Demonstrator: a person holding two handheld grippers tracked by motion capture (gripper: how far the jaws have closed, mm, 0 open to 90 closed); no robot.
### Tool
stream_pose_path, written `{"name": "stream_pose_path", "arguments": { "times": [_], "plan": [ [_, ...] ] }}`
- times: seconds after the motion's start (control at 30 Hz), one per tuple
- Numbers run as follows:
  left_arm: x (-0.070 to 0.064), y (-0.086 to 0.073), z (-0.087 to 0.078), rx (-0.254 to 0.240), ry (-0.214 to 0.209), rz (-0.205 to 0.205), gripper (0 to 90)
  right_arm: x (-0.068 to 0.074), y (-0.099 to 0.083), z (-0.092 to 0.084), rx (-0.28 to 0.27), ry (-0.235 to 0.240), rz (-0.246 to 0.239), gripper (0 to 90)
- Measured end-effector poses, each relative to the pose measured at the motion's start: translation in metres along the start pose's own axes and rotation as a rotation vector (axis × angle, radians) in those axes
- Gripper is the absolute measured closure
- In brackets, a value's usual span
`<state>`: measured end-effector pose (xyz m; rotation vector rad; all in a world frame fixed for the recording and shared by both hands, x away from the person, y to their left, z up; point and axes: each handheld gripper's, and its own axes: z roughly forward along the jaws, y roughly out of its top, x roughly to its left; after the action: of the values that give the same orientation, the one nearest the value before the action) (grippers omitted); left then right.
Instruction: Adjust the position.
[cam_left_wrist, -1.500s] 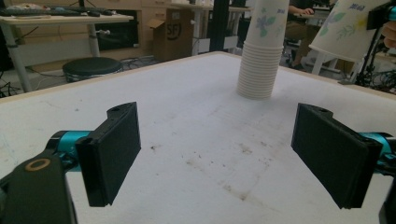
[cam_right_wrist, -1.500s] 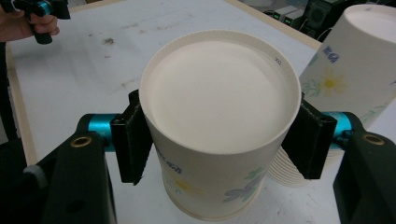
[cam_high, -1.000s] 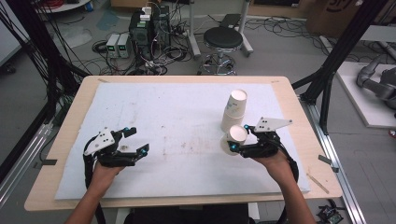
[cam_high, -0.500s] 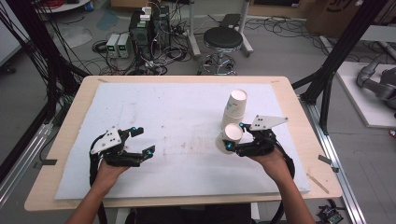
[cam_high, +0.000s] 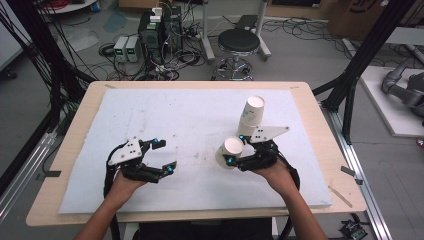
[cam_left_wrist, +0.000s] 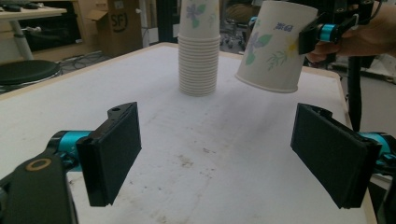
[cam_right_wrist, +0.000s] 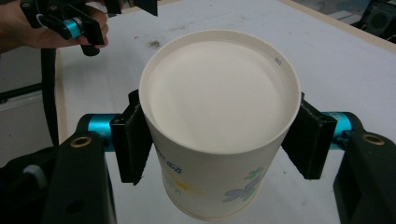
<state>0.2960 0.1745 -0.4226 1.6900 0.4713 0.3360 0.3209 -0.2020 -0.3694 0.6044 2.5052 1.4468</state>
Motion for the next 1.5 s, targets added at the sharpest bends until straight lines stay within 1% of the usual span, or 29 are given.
{"name": "stream_pose_path", "arguments": {
  "times": [0.03,0.13,0.2,0.3,0.43,0.47,0.53,0.6,0.63,0.73,0.77,0.8,0.93,1.1,1.13,1.17,1.3,1.5],
  "plan": [
    [-0.001,0.000,0.002,0.006,-0.010,0.005,16.0,0.000,0.000,0.001,0.001,0.003,-0.005,32.9],
    [-0.003,0.002,0.010,0.015,-0.041,0.011,16.0,0.001,0.001,0.004,0.002,0.011,-0.001,33.0],
    [-0.005,0.004,0.016,0.023,-0.060,0.023,16.0,0.000,0.002,0.006,-0.001,0.023,-0.003,32.9],
    [-0.008,0.007,0.026,0.022,-0.096,0.026,16.0,0.001,0.003,0.008,0.000,0.037,-0.003,33.0],
    [-0.013,0.010,0.041,0.028,-0.140,0.034,16.2,0.003,0.004,0.010,-0.003,0.044,-0.006,33.0],
    [-0.014,0.011,0.045,0.033,-0.148,0.044,16.2,0.003,0.004,0.011,0.000,0.048,-0.007,33.0],
    [-0.017,0.012,0.052,0.030,-0.160,0.042,16.2,0.004,0.005,0.011,0.002,0.052,-0.009,33.0],
    [-0.020,0.014,0.059,0.037,-0.172,0.056,16.1,0.005,0.005,0.012,0.006,0.058,-0.008,33.0],
    [-0.021,0.014,0.062,0.031,-0.178,0.054,16.2,0.006,0.006,0.013,0.006,0.062,-0.007,33.0],
    [-0.023,0.013,0.071,0.039,-0.202,0.057,16.2,0.007,0.007,0.014,0.005,0.066,-0.014,33.0],
    [-0.024,0.012,0.074,0.043,-0.209,0.058,16.1,0.008,0.008,0.014,0.010,0.071,-0.007,33.0],
    [-0.025,0.012,0.077,0.047,-0.214,0.061,16.2,0.008,0.008,0.015,0.007,0.074,-0.015,33.0],
    [-0.027,0.012,0.084,0.057,-0.230,0.071,16.2,0.010,0.010,0.018,0.014,0.086,-0.017,33.1],
    [-0.030,0.011,0.091,0.061,-0.236,0.073,16.2,0.012,0.012,0.022,0.014,0.101,-0.021,33.1],
    [-0.030,0.011,0.091,0.064,-0.239,0.077,16.4,0.013,0.012,0.022,0.019,0.107,-0.016,33.1],
    [-0.031,0.010,0.092,0.063,-0.241,0.075,16.5,0.014,0.012,0.023,0.016,0.106,-0.024,33.1],
    [-0.032,0.010,0.092,0.067,-0.246,0.076,17.5,0.016,0.013,0.024,0.016,0.119,-0.027,33.1],
    [-0.032,0.010,0.093,0.070,-0.262,0.077,20.9,0.019,0.014,0.027,0.020,0.138,-0.024,33.4]
  ]
}}
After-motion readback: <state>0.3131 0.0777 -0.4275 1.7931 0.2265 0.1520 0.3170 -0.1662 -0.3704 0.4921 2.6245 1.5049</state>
